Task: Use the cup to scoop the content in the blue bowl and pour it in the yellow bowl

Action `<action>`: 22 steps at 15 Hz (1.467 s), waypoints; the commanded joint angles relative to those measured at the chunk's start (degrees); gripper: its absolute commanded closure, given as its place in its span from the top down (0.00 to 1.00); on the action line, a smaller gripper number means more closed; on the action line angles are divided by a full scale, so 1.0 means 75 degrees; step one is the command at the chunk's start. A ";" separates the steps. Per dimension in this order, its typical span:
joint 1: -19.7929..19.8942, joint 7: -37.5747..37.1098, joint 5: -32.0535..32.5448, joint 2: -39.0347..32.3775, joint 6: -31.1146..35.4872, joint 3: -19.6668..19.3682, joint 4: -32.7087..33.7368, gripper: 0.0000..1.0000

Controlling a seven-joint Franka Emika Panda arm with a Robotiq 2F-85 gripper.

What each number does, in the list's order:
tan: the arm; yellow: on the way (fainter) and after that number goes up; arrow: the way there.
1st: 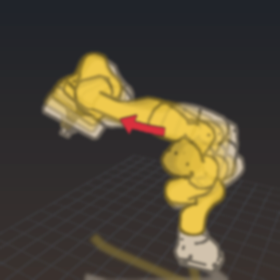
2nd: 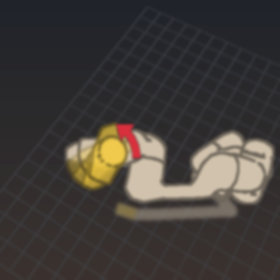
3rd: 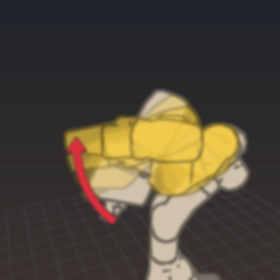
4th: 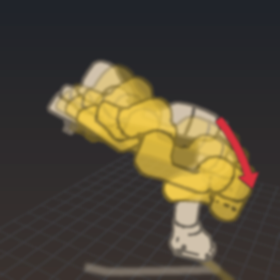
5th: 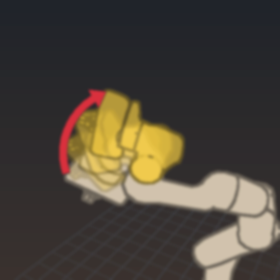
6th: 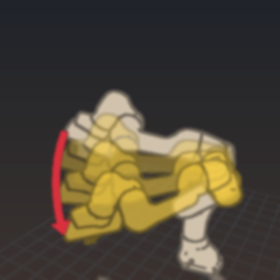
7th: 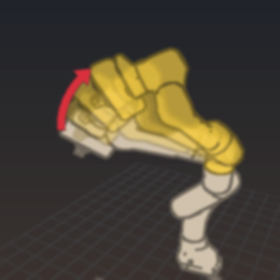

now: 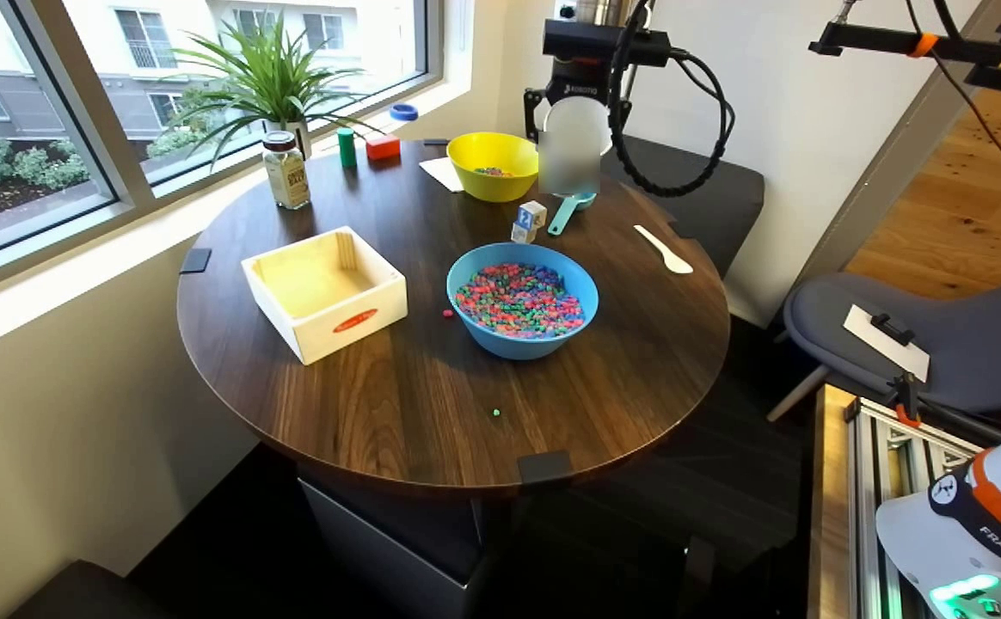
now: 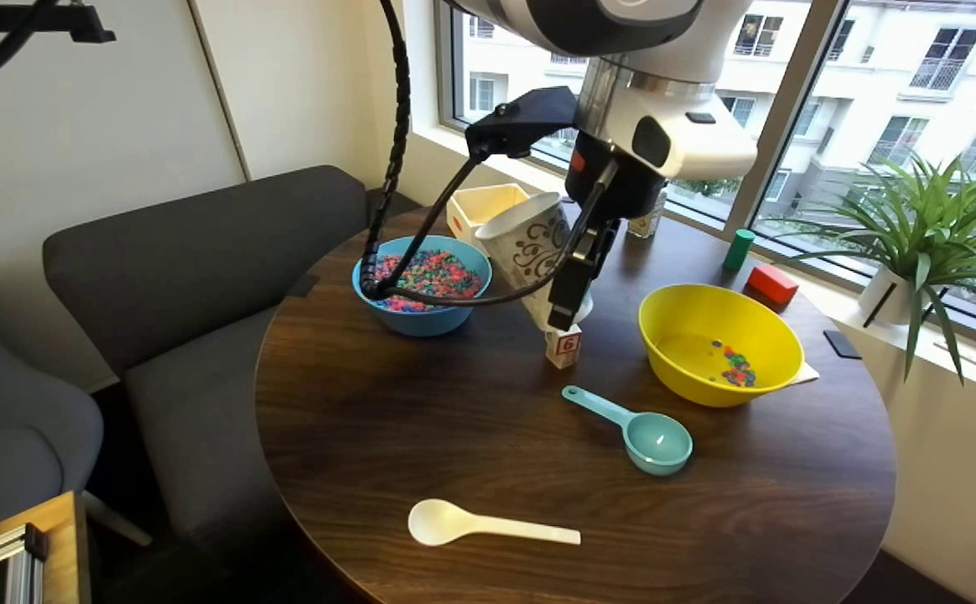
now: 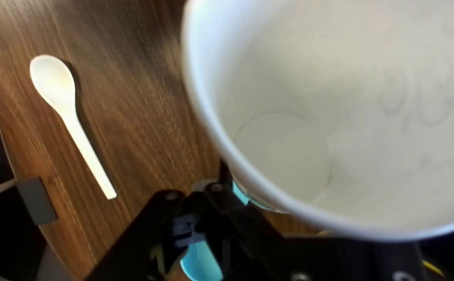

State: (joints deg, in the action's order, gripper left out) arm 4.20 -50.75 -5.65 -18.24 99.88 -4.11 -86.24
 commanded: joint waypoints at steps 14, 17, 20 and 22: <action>0.0126 0.1062 -0.1049 -0.0091 -0.1942 -0.0300 -0.1012 0.38; 0.0081 0.1285 -0.0884 -0.0167 -0.1527 -0.0318 -0.1256 0.38; 0.0023 0.1360 -0.0732 -0.0217 -0.1081 -0.0317 -0.1485 0.38; 0.0001 0.1350 -0.0727 -0.0266 -0.0891 -0.0308 -0.1573 0.38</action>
State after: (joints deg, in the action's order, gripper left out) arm 5.26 -41.37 -11.89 -20.42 90.42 -5.85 -95.91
